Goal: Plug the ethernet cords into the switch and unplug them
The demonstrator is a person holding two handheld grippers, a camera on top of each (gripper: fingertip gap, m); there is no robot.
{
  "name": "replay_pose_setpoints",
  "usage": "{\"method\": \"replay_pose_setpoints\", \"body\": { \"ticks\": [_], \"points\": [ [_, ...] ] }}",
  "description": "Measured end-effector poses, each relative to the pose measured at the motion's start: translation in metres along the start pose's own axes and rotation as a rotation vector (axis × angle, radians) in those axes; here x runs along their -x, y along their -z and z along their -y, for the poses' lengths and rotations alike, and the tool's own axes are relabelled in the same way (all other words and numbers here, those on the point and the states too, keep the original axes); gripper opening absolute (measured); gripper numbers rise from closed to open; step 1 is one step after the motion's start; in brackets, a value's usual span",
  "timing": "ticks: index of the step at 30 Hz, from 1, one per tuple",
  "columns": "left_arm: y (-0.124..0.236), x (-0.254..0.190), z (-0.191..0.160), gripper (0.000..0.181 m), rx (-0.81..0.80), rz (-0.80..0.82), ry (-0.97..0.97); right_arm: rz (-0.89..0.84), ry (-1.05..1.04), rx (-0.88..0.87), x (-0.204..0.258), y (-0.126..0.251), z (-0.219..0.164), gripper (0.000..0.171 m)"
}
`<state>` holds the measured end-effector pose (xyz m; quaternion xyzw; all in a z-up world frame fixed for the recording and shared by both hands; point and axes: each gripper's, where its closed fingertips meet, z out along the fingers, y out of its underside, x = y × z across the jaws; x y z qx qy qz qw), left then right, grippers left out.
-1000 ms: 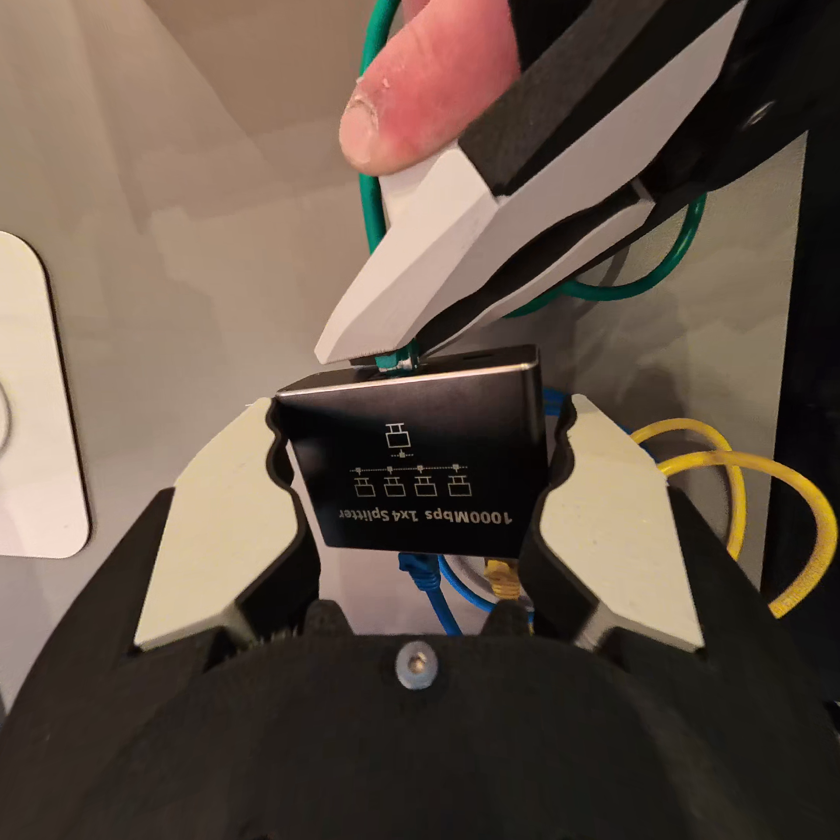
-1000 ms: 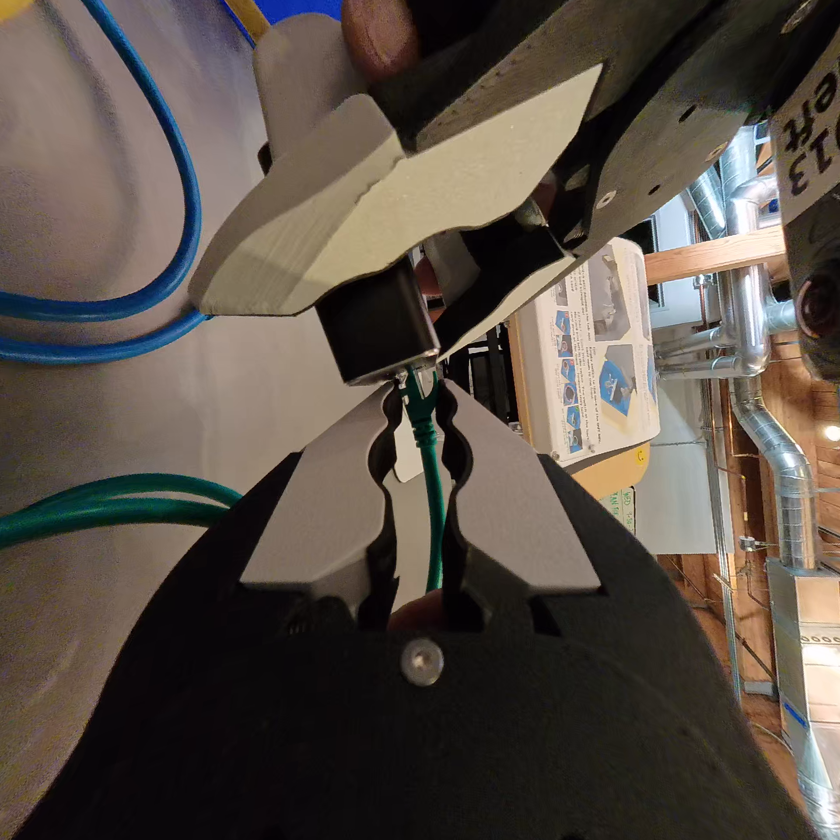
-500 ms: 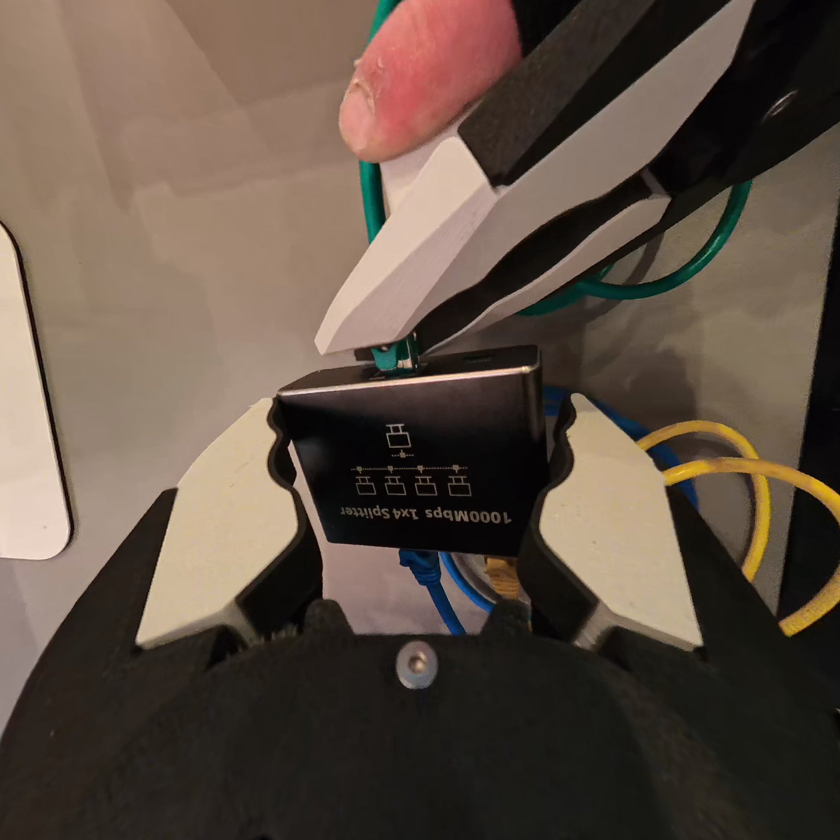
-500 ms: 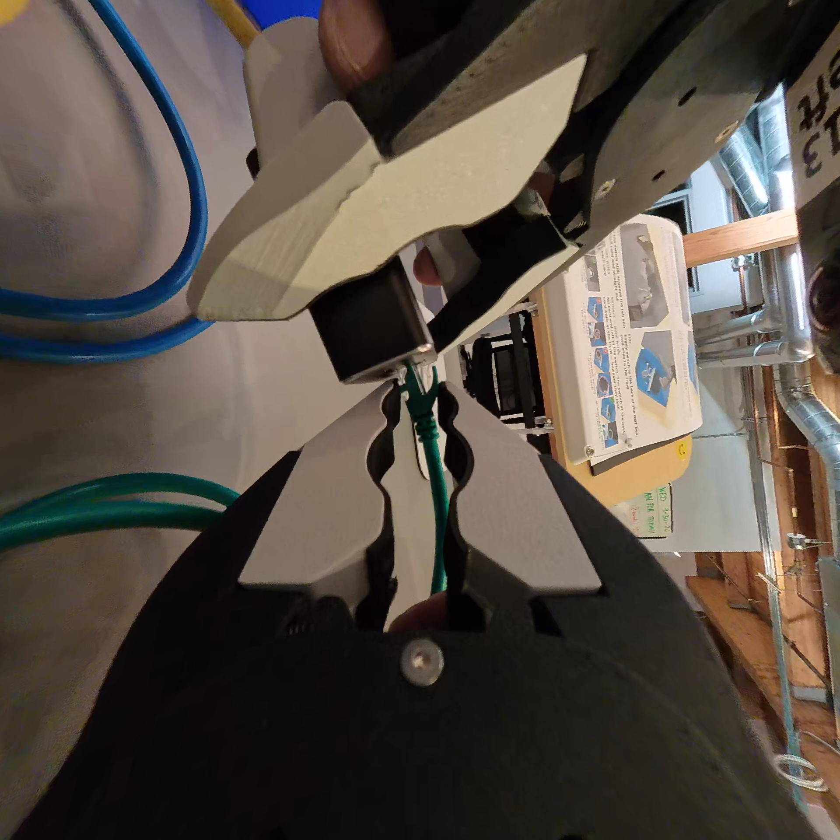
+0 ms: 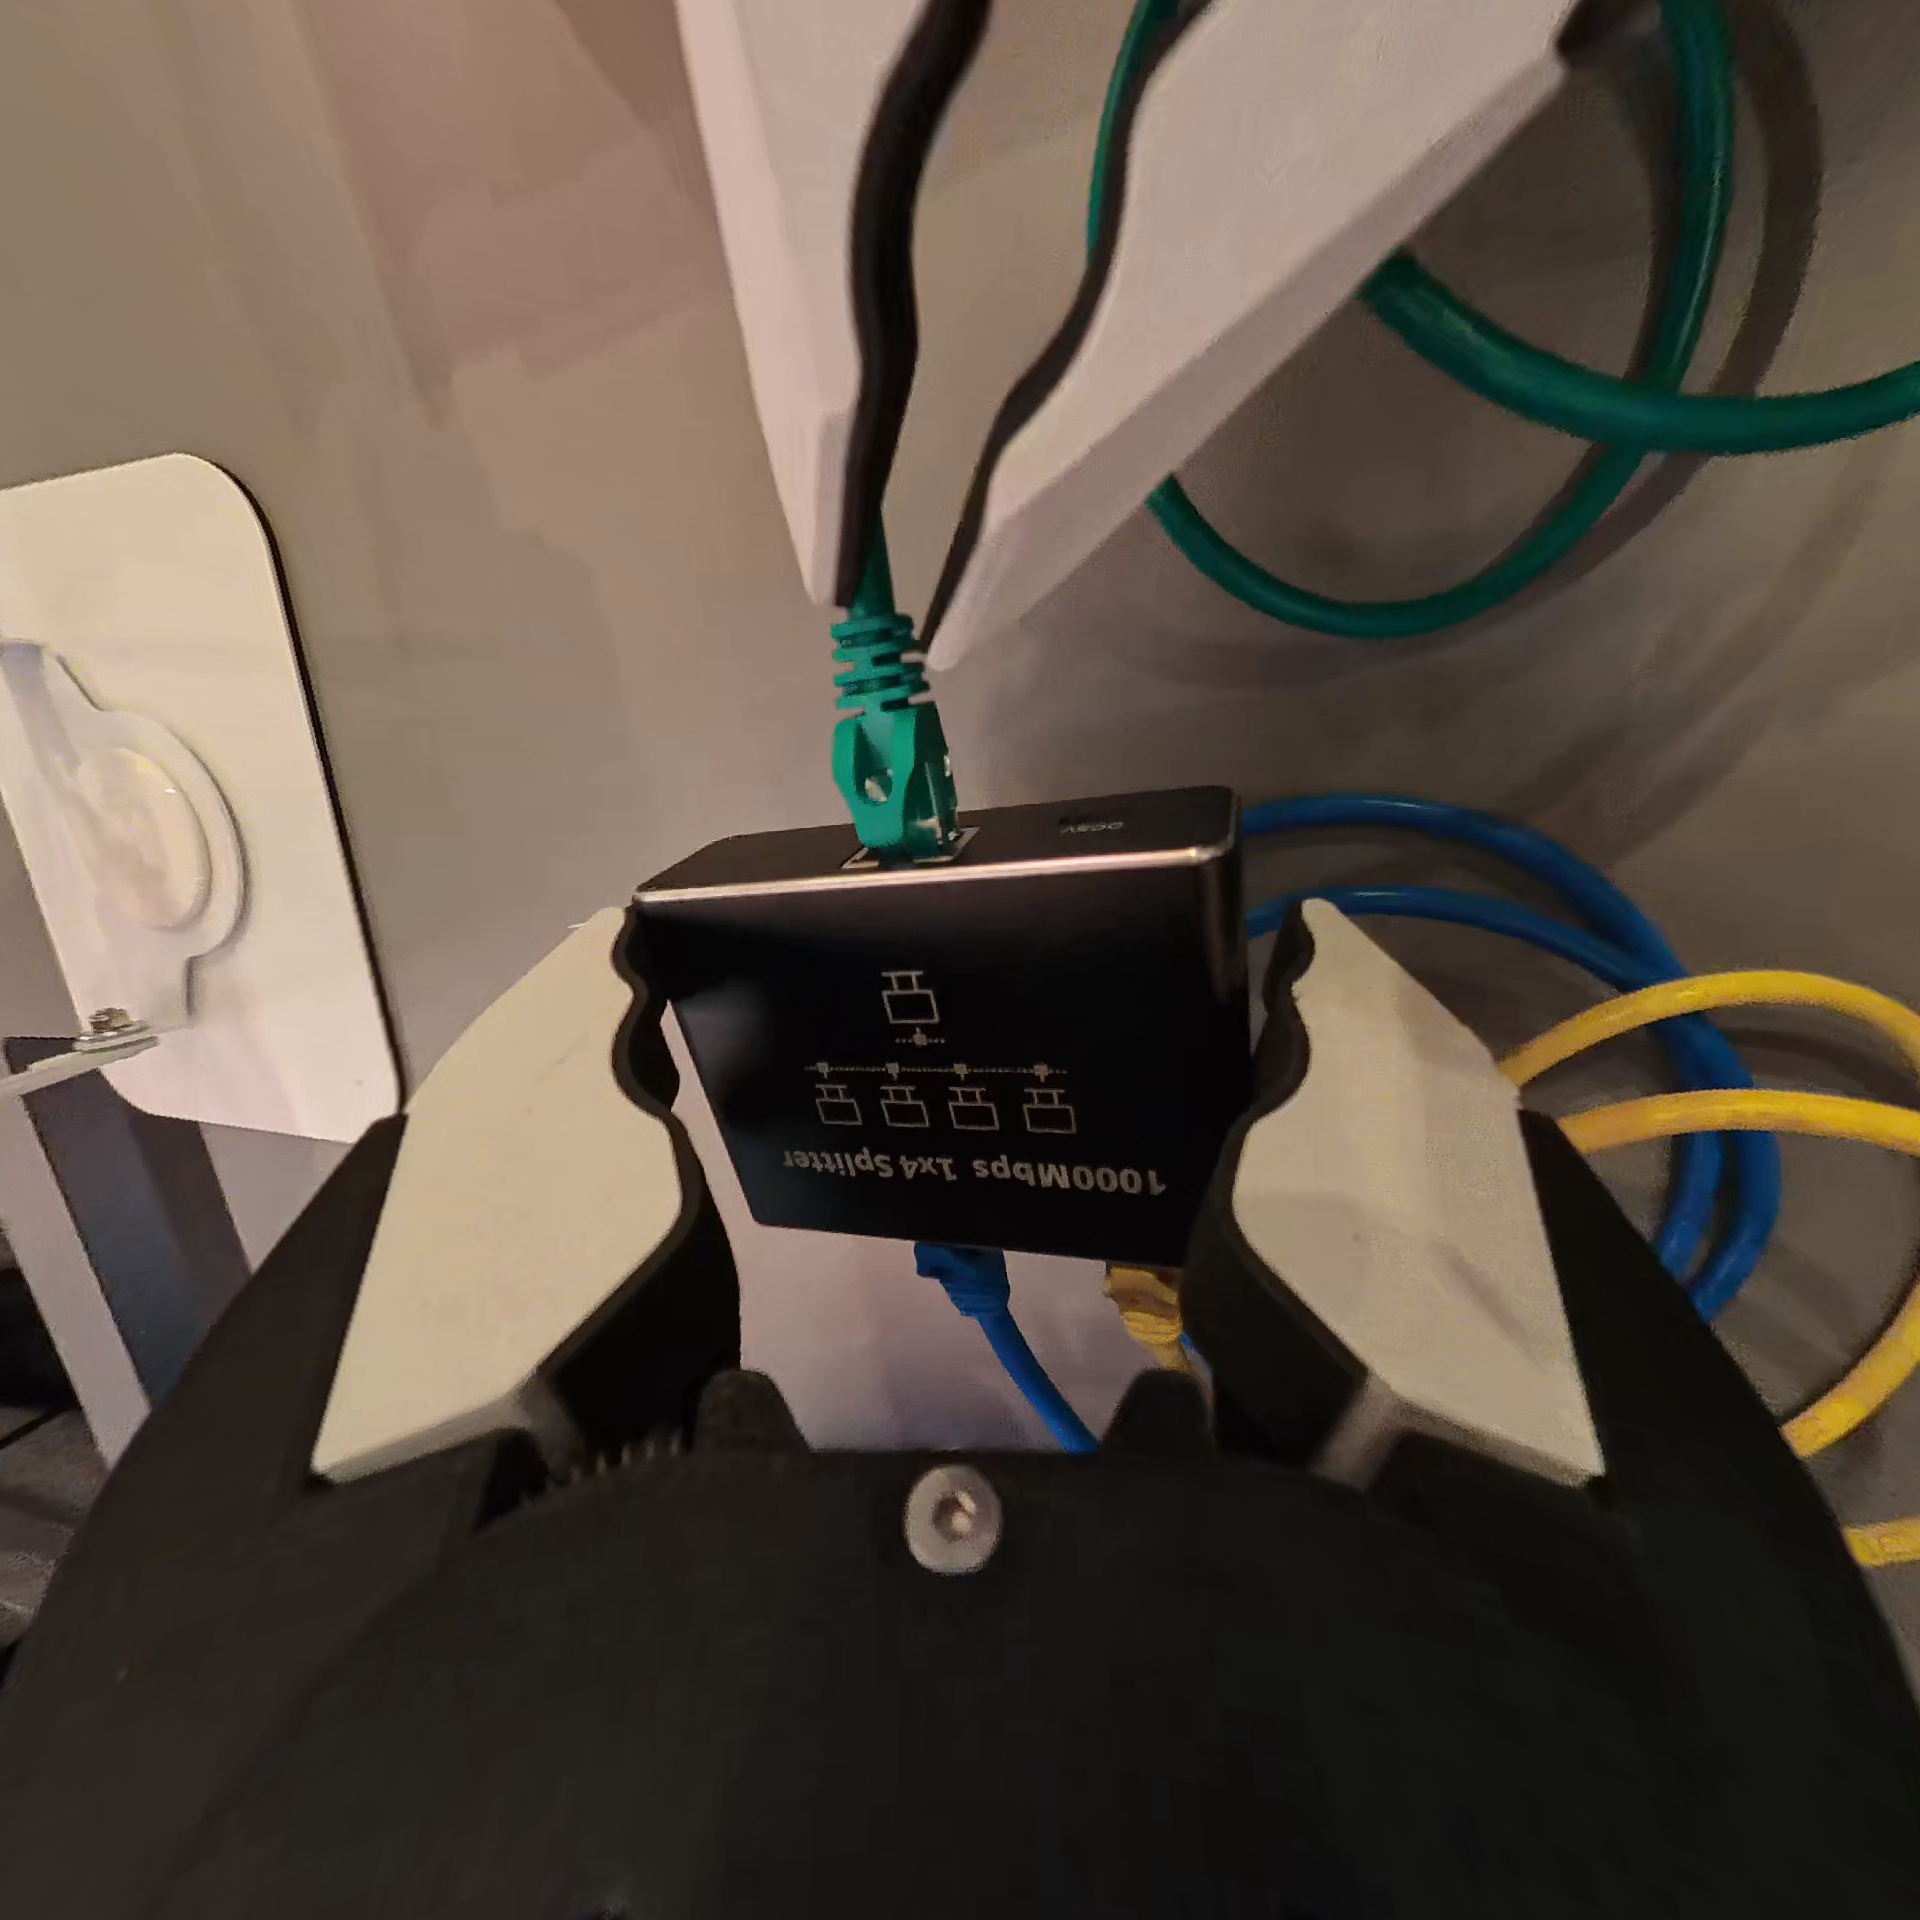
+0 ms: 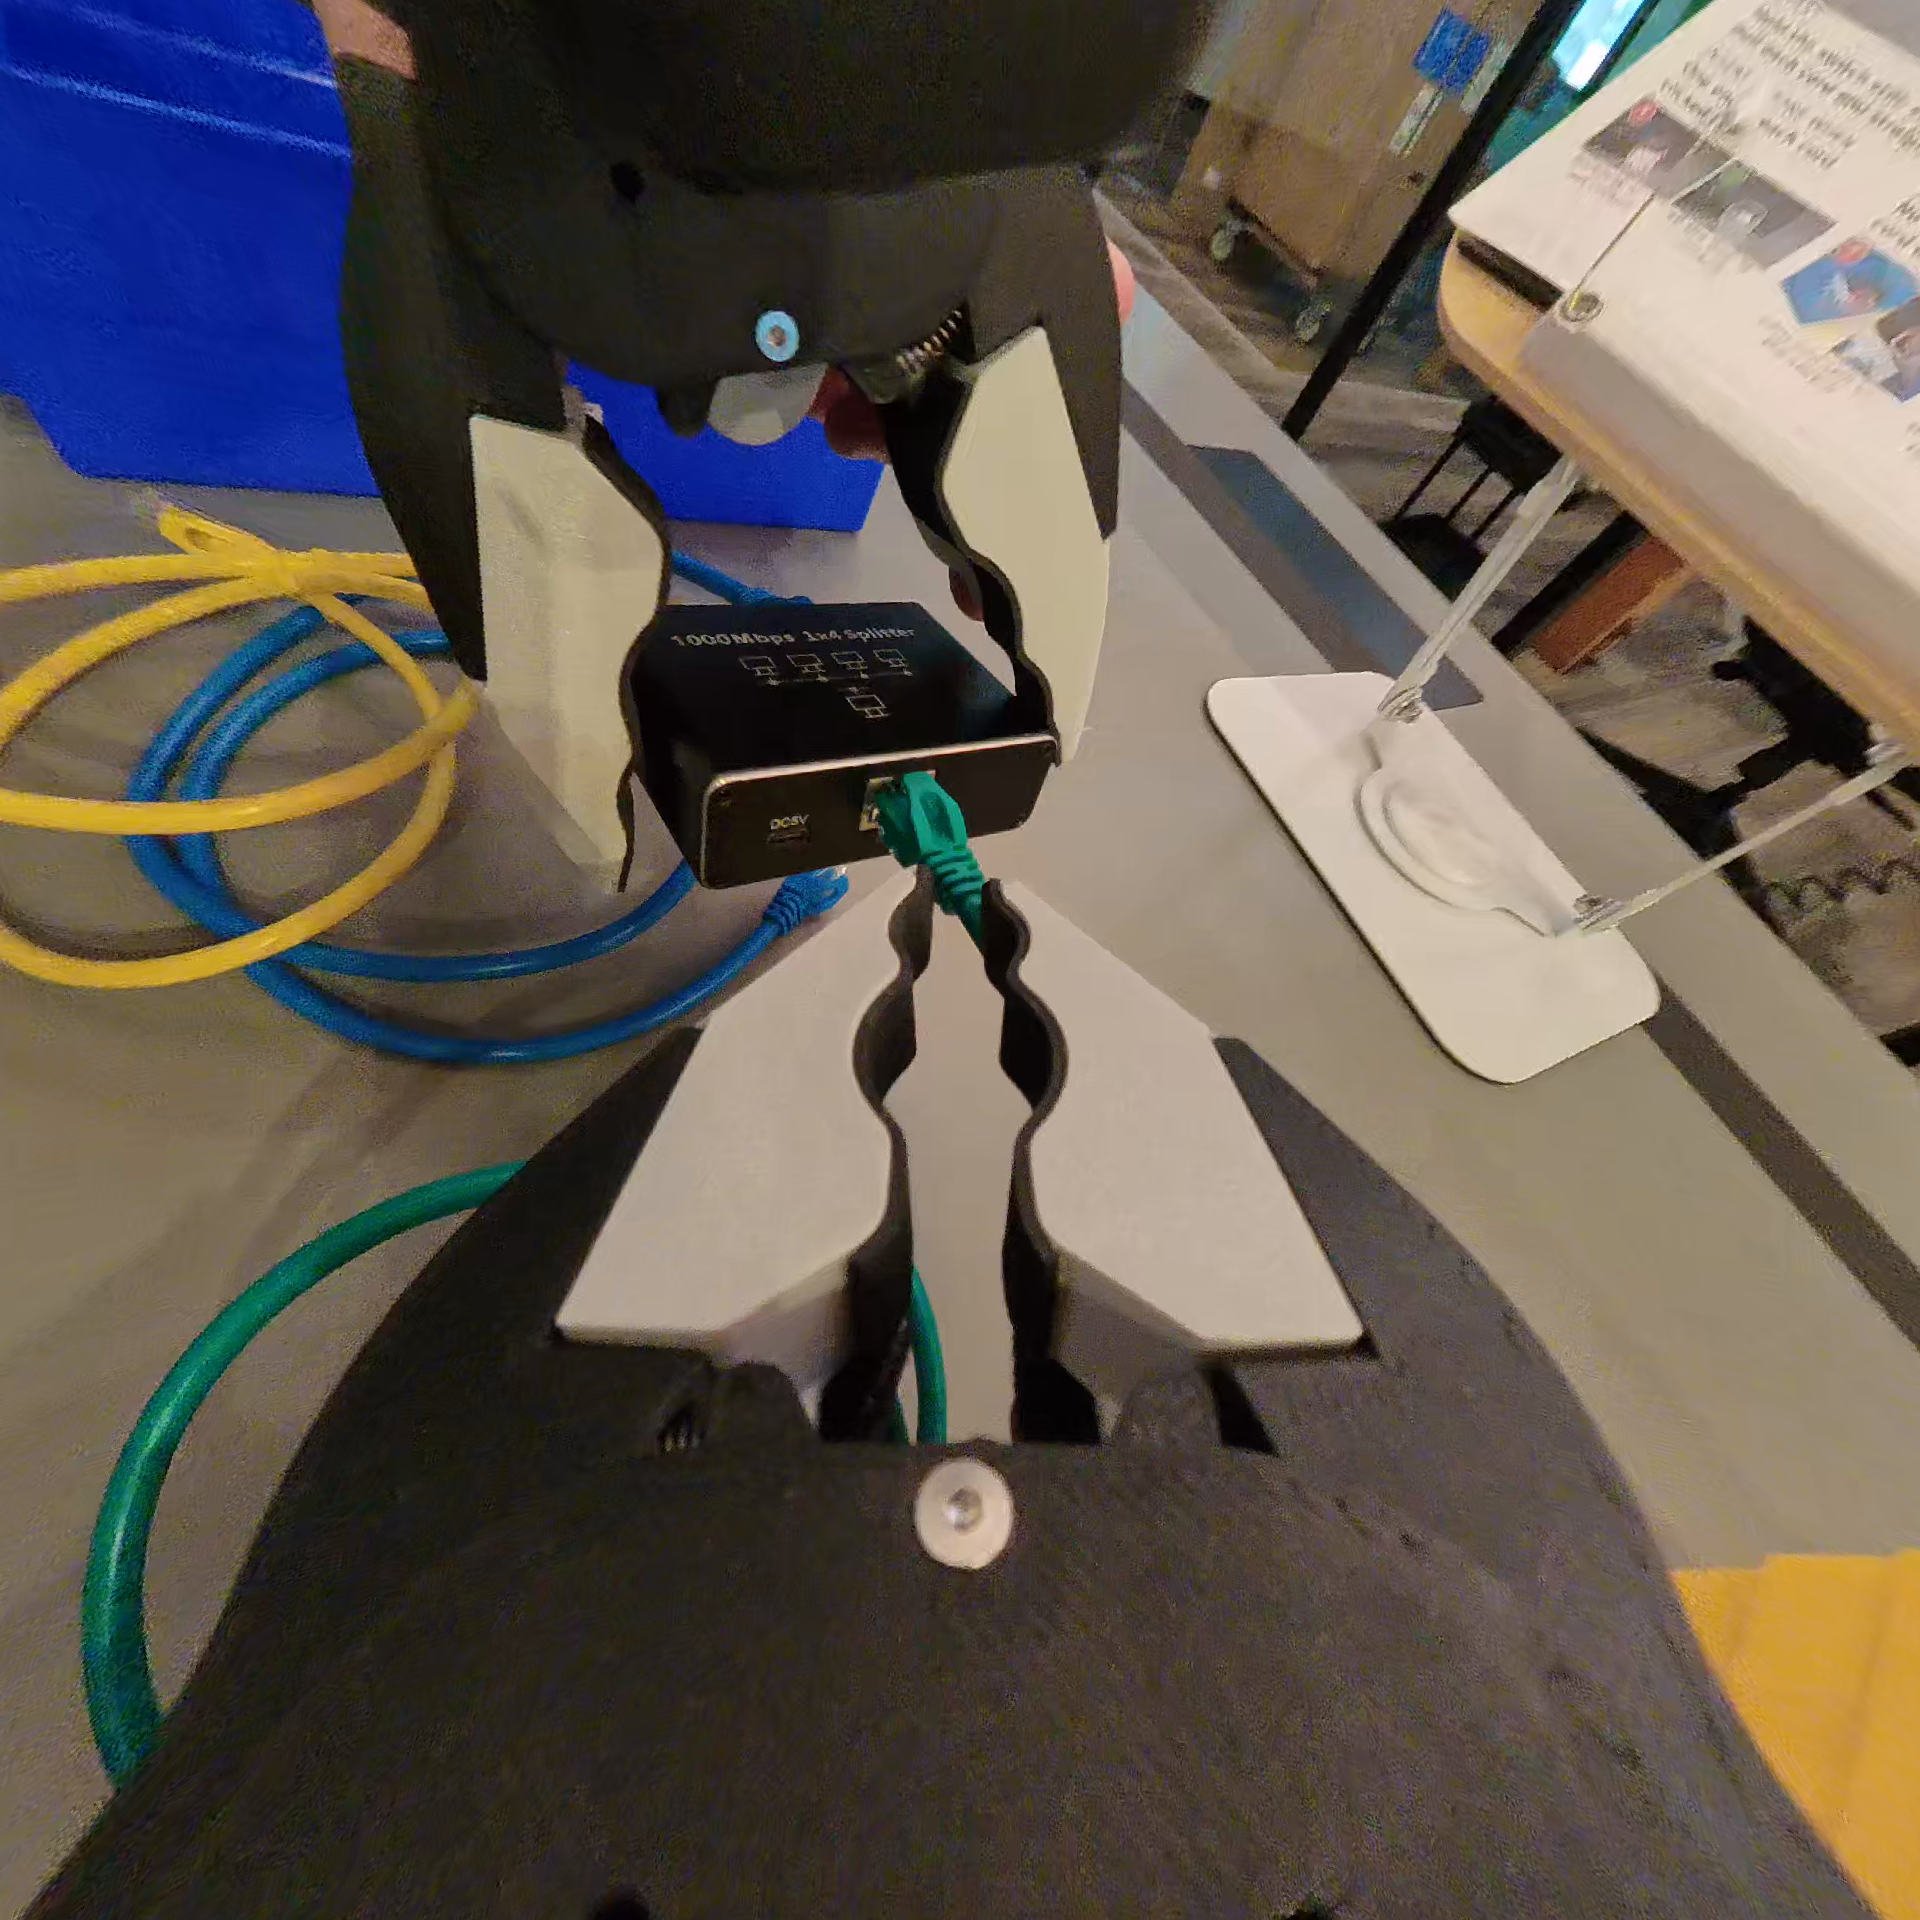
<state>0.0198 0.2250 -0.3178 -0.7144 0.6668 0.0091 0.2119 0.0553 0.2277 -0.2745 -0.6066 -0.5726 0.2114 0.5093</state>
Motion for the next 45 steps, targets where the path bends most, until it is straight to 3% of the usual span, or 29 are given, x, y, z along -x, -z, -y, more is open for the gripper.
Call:
{"method": "replay_pose_setpoints", "body": {
  "ticks": [2, 12, 16, 30, 33, 45],
  "points": [
    [0.001, -0.001, -0.002, 0.109, 0.004, -0.015, -0.002, 0.01, 0.047, 0.015, 0.0, 0.001, -0.002, 0.009],
    [0.013, -0.02, -0.006, 0.108, -0.02, -0.266, 0.001, -0.105, 0.694, 0.067, 0.022, -0.005, 0.012, 0.022],
    [0.016, -0.025, -0.008, 0.108, 0.02, -0.323, -0.031, -0.106, 0.794, 0.104, 0.023, -0.012, 0.011, 0.013],
    [0.006, -0.03, -0.016, 0.107, 0.127, -0.434, -0.06, -0.034, 0.873, 0.141, 0.028, -0.024, 0.001, 0.012],
    [0.005, -0.029, -0.016, 0.1, 0.125, -0.452, -0.056, -0.014, 0.875, 0.162, 0.028, -0.025, -0.005, 0.012],
    [-0.021, -0.036, -0.022, 0.1, 0.135, -0.513, -0.046, 0.06, 0.763, 0.173, 0.034, -0.035, -0.029, 0.011]
  ]
}}
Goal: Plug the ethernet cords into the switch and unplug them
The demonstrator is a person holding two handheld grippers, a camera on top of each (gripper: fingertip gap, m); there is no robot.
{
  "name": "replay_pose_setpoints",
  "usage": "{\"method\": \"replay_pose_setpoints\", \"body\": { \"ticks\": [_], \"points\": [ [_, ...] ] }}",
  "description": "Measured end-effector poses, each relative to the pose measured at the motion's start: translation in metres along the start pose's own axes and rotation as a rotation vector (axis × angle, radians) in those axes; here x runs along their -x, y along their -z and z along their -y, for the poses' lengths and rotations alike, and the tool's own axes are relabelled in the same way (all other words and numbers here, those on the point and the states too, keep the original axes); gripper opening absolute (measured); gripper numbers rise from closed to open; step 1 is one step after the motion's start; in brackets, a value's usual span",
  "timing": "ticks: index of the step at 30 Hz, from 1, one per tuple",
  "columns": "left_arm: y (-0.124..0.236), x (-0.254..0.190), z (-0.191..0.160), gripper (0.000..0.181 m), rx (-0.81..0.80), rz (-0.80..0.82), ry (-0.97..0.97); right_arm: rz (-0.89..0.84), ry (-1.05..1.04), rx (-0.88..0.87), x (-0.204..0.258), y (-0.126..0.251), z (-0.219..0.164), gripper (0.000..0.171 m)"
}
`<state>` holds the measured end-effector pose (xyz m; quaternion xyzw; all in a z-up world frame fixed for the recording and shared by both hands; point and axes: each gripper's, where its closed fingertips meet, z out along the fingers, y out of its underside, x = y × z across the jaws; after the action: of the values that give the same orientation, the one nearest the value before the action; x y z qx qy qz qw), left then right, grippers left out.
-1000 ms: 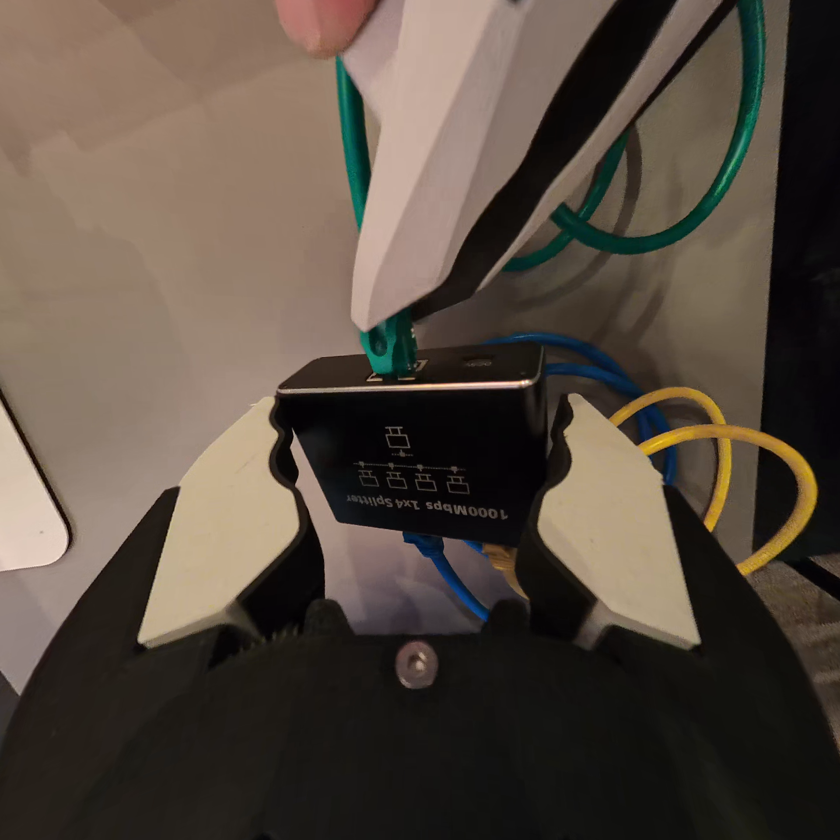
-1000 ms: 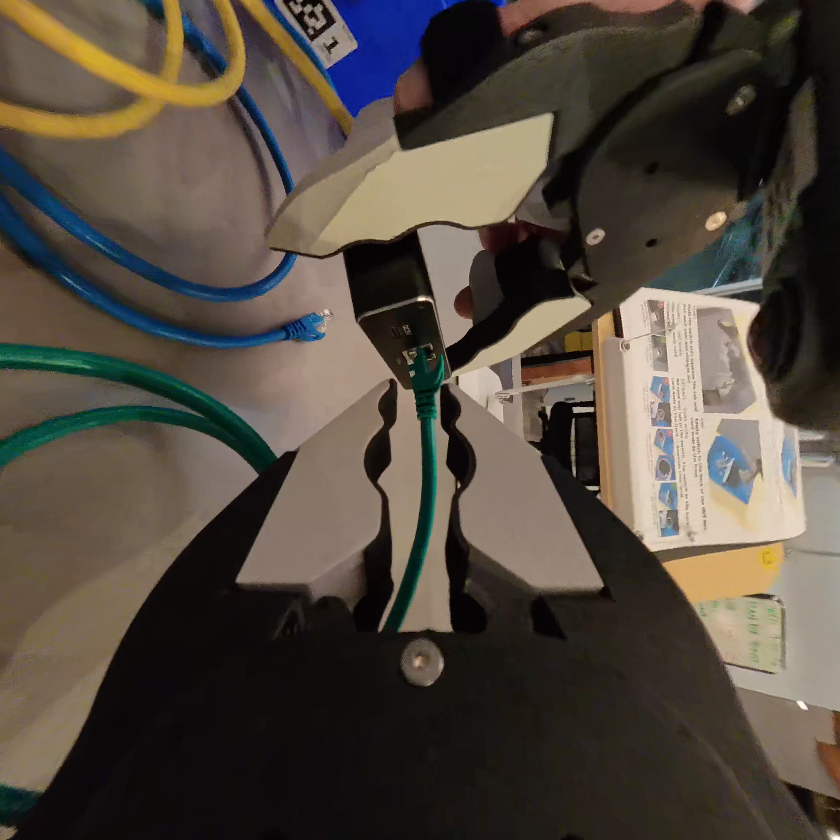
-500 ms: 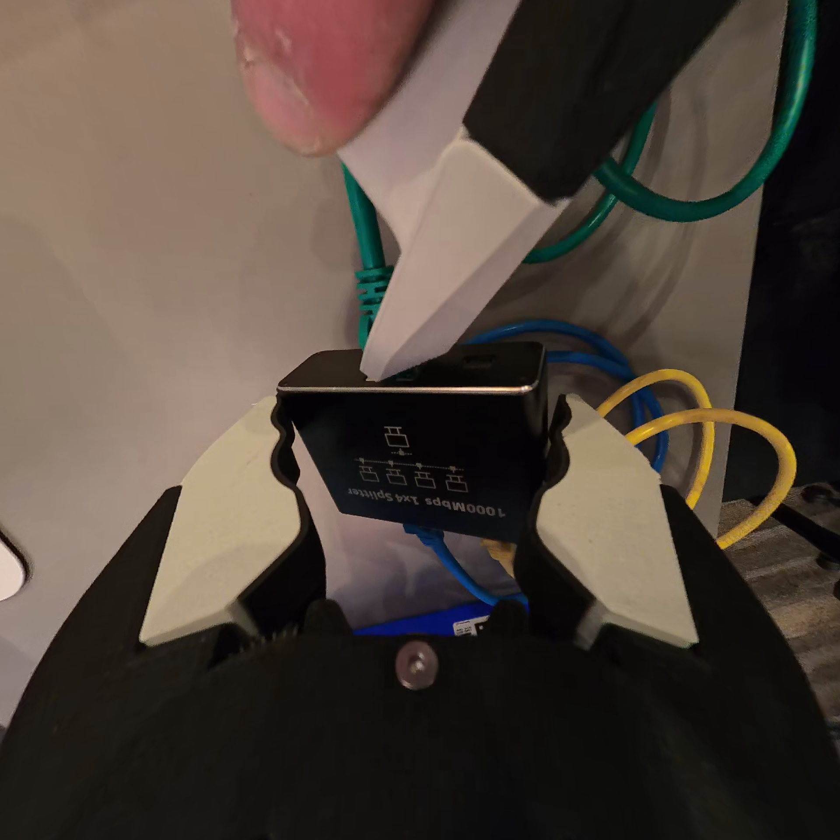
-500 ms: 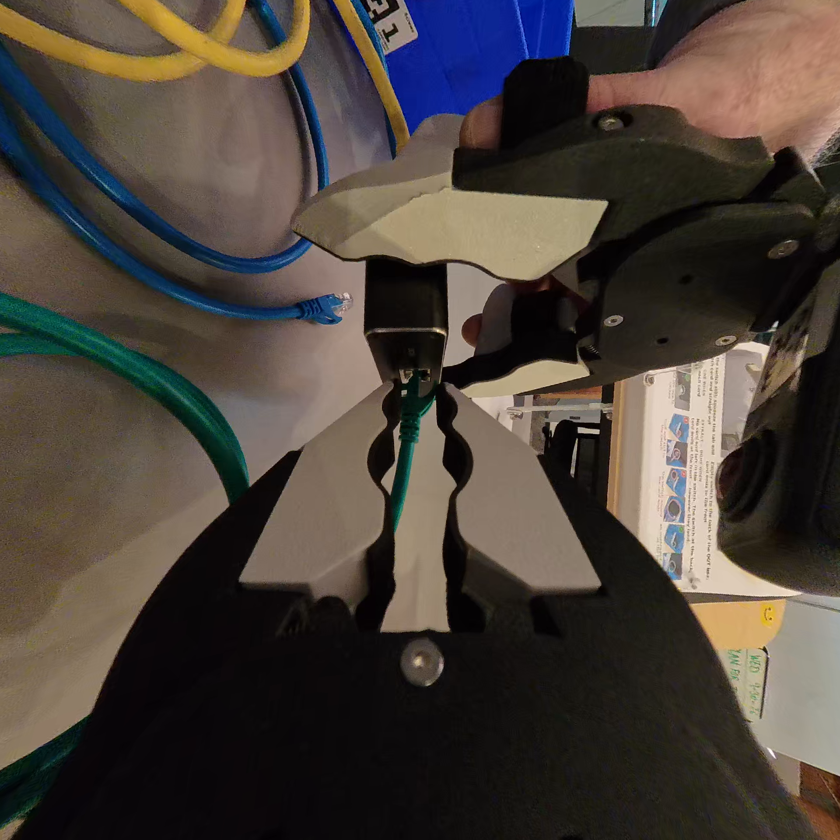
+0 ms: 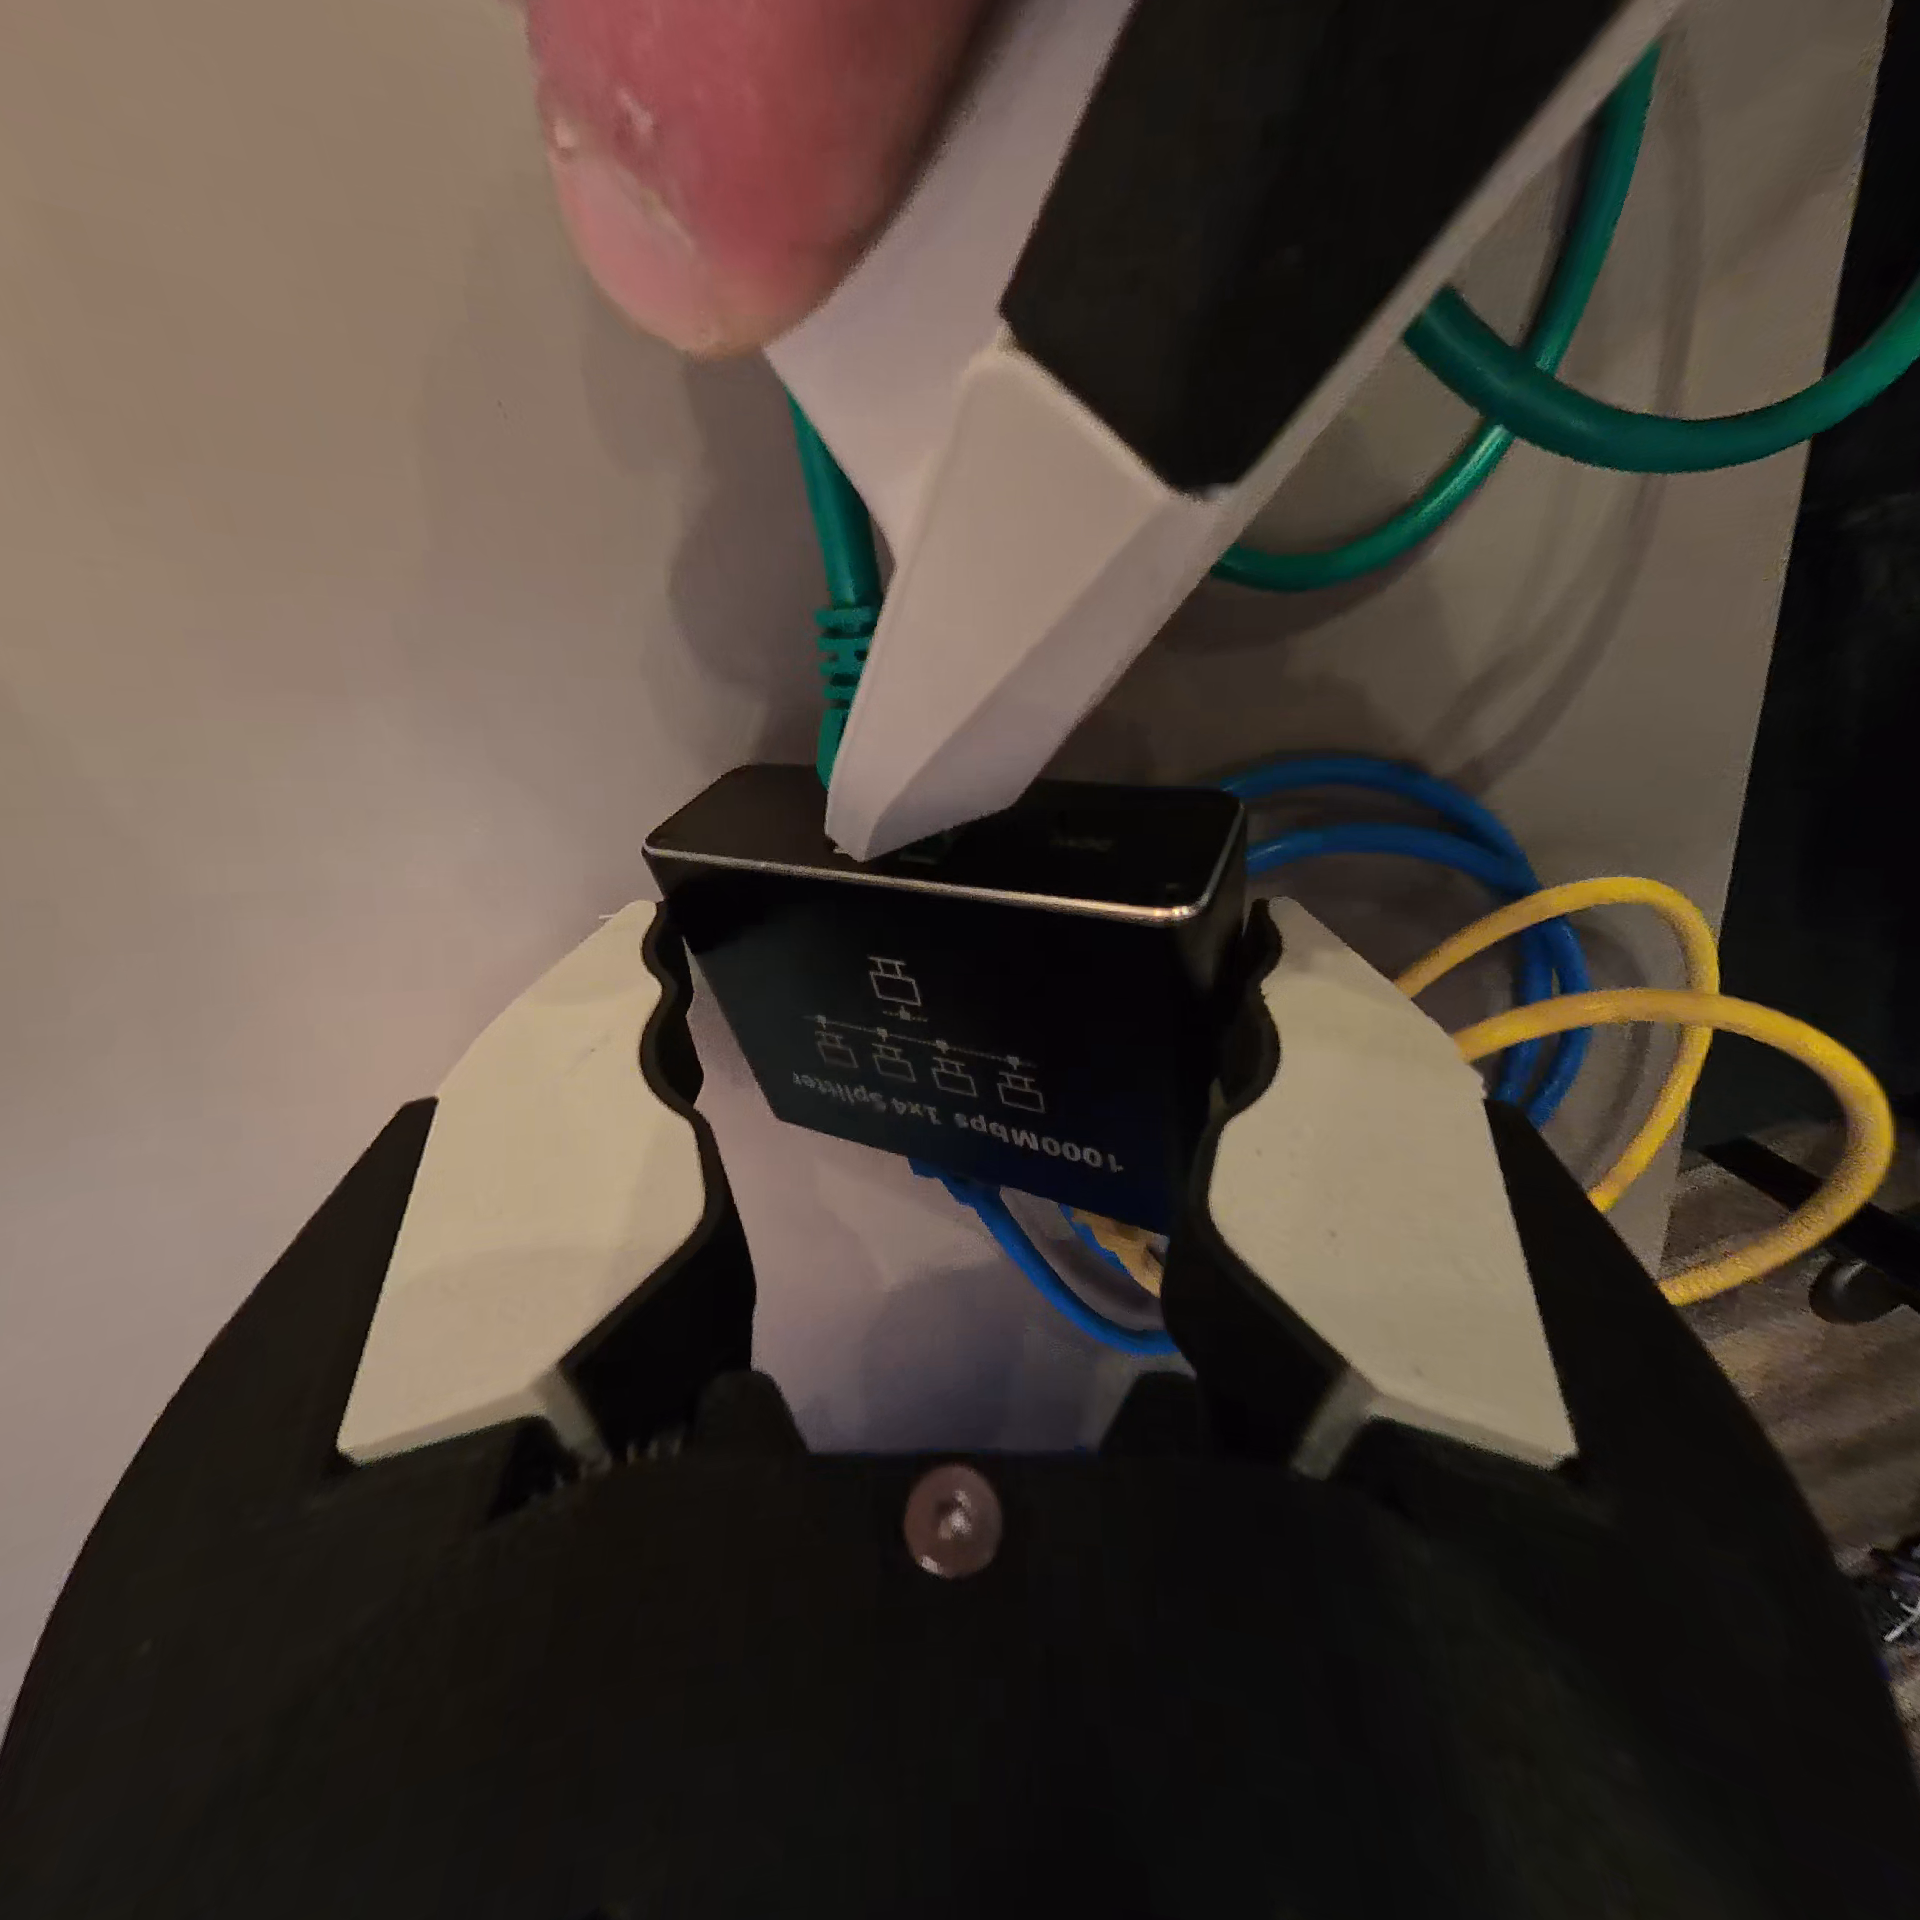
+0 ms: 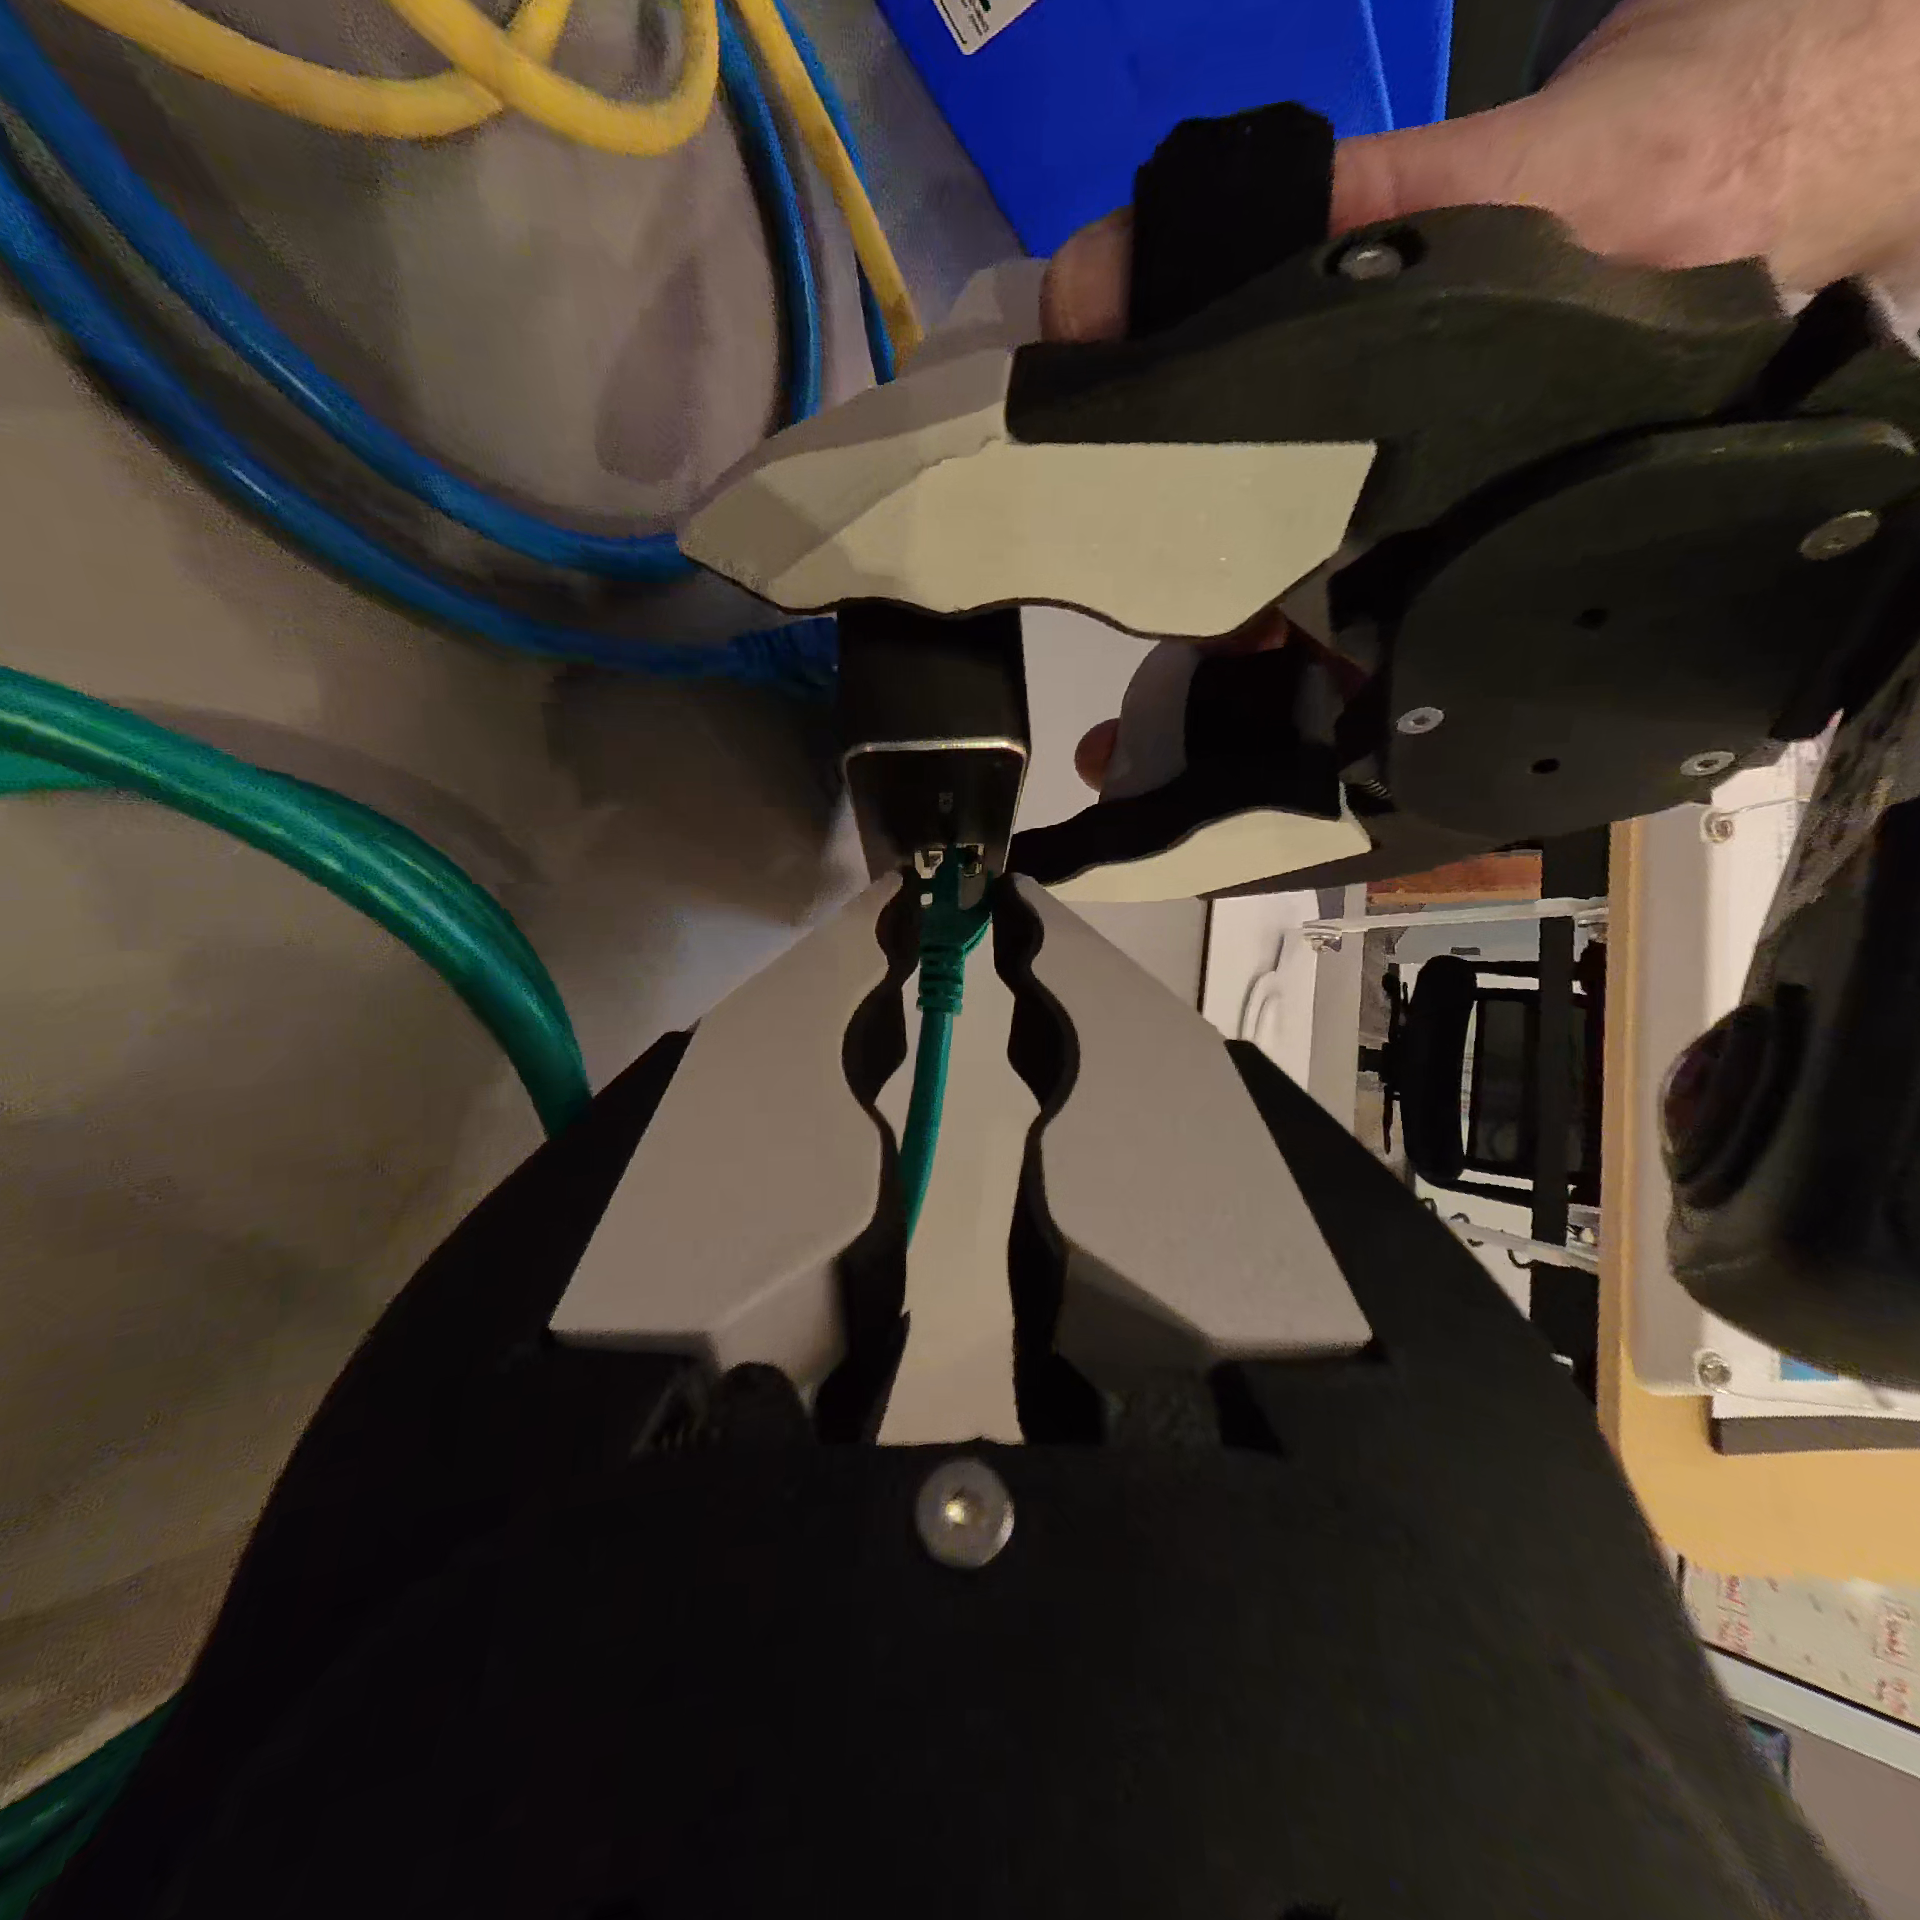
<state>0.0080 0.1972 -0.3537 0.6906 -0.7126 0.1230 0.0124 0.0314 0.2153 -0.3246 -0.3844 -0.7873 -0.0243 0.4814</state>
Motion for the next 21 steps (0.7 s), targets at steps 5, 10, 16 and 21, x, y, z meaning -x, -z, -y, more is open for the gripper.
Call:
{"method": "replay_pose_setpoints", "body": {
  "ticks": [5, 10, 16, 21],
  "points": [
    [-0.003, 0.001, 0.003, 0.104, -0.042, -0.029, 0.017, -0.026, 0.002, -0.015, 0.001, 0.001, 0.0, 0.011],
    [-0.007, -0.002, 0.006, 0.121, -0.085, -0.084, 0.024, -0.068, 0.011, -0.038, -0.005, 0.005, 0.005, 0.011],
    [-0.013, -0.005, 0.008, 0.122, -0.085, -0.141, 0.007, -0.071, -0.011, -0.055, -0.004, 0.006, 0.005, 0.011],
    [-0.011, -0.003, 0.01, 0.12, -0.109, -0.168, 0.013, -0.06, -0.023, -0.057, -0.006, 0.006, 0.003, 0.011]
  ]
}}
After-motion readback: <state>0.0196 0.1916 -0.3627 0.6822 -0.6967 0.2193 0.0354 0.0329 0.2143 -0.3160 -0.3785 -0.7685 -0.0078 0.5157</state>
